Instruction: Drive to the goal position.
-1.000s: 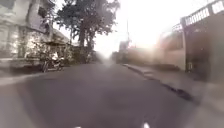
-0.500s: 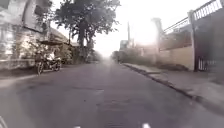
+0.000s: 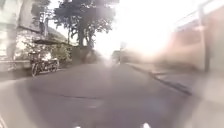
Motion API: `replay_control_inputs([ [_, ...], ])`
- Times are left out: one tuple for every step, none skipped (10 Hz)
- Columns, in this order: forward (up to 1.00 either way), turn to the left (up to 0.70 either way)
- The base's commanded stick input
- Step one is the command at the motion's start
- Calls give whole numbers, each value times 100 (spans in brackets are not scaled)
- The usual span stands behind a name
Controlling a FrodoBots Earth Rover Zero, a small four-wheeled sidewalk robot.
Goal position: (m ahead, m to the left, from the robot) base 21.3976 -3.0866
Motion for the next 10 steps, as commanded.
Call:
replay_control_inputs([
  [100, -17],
  [100, -3],
  [100, 0],
  [100, 0],
  [100, 0],
  [100, 0],
  [100, 0],
  [100, 0],
  [100, 0],
  [100, 0],
])
